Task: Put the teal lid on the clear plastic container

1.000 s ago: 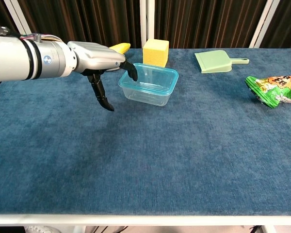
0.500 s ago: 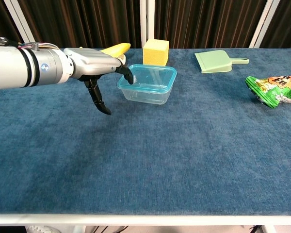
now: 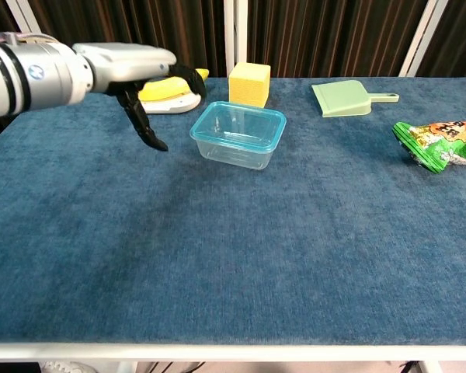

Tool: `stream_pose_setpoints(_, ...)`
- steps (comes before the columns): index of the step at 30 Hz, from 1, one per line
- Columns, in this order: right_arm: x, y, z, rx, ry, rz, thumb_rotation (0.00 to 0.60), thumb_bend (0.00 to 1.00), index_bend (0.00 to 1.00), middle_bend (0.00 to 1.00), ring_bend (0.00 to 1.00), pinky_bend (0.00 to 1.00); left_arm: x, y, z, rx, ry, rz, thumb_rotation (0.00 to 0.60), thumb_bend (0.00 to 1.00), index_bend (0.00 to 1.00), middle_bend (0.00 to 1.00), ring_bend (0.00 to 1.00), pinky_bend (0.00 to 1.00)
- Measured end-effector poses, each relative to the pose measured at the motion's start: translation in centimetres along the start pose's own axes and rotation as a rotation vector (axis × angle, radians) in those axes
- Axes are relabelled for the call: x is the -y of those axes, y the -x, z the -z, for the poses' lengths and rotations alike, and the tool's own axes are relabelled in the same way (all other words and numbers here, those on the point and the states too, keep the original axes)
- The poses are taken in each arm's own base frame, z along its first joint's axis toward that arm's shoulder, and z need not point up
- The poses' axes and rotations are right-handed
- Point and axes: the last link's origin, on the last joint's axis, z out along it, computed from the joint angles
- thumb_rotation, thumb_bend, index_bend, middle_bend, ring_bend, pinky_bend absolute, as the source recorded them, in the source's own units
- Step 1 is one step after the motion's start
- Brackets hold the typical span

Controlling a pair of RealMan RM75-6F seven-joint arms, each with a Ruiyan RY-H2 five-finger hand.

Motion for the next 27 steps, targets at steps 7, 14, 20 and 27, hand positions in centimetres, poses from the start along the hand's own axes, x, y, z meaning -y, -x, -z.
stream_pose_setpoints(7,-0.5,-0.6,-0.8,0.052,-0.017,-0.019,0.600,0.04,0.00,0.00,0.00,0.00,6.4,-2.3,5.4,-0.218,-0.172,0.070,0.600,0.03,0.21,0.15,0.00,0.05)
stream_pose_setpoints(14,-0.7,-0.2,-0.7,0.093,-0.042,-0.083,0.600,0.04,0.00,0.00,0.00,0.00,11.9,-1.2,14.0,-0.359,-0.340,0.064,0.600,0.03,0.19,0.14,0.00,0.01)
stream_pose_setpoints(20,-0.4,0.6,0.0,0.073,-0.058,-0.077,0.600,0.04,0.00,0.00,0.00,0.00,13.5,1.2,21.5,-0.398,-0.446,0.057,0.600,0.03,0.19,0.14,0.00,0.00)
stream_pose_setpoints(27,-0.1,0.9,1.0,0.058,-0.062,-0.057,0.600,0.04,0.00,0.00,0.00,0.00,12.7,3.7,27.3,-0.359,-0.548,0.069,0.600,0.03,0.19,0.14,0.00,0.00)
